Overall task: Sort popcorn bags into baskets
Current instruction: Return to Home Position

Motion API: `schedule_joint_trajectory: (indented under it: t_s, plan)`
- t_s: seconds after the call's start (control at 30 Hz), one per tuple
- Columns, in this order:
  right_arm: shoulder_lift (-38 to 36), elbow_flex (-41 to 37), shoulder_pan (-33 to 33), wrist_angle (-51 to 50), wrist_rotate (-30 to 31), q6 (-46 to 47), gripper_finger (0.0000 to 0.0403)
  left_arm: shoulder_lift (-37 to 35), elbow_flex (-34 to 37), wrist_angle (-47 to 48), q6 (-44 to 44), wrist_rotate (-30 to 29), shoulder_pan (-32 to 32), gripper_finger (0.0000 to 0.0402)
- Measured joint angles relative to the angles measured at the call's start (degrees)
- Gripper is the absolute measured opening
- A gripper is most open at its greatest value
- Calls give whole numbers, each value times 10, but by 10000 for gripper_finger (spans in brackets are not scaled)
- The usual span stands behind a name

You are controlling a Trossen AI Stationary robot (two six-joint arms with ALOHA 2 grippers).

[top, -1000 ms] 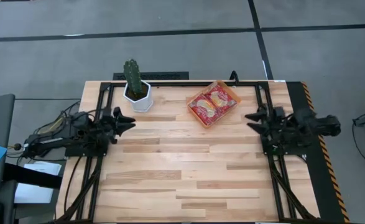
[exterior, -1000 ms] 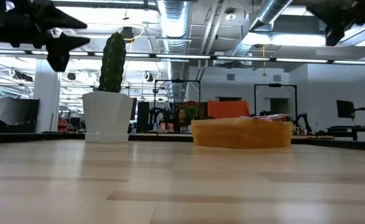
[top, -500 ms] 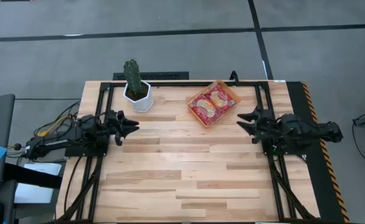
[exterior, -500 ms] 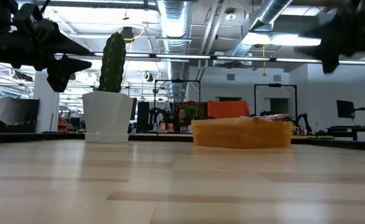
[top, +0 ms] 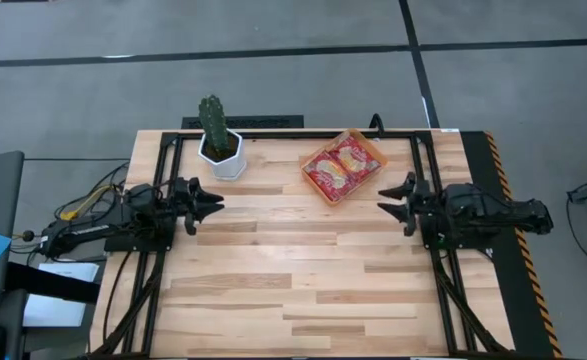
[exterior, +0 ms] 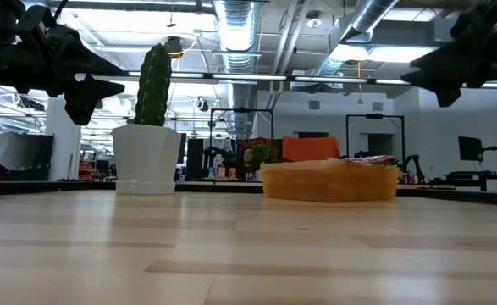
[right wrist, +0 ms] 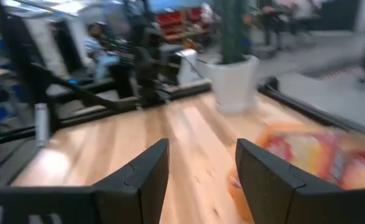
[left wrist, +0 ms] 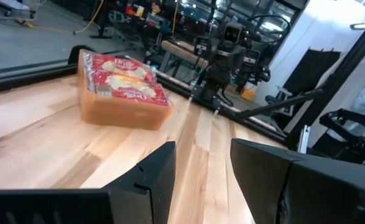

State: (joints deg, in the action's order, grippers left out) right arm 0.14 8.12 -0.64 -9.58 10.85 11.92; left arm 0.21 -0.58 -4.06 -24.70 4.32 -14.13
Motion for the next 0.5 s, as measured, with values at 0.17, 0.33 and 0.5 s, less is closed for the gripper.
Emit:
schedule_joint_trajectory:
  t_s: [0.17, 0.33, 0.5]
  plan:
    - [0, 0, 0, 72, -85, -31, 212, 0, 0, -5, 0, 0, 0, 144]
    - [0, -34, -2, 104, -111, -49, 208, 0, 0, -5, 0, -33, 0, 144]
    - [0, -76, -26, 141, -128, -31, 201, 0, 1, -5, -1, -37, 0, 144]
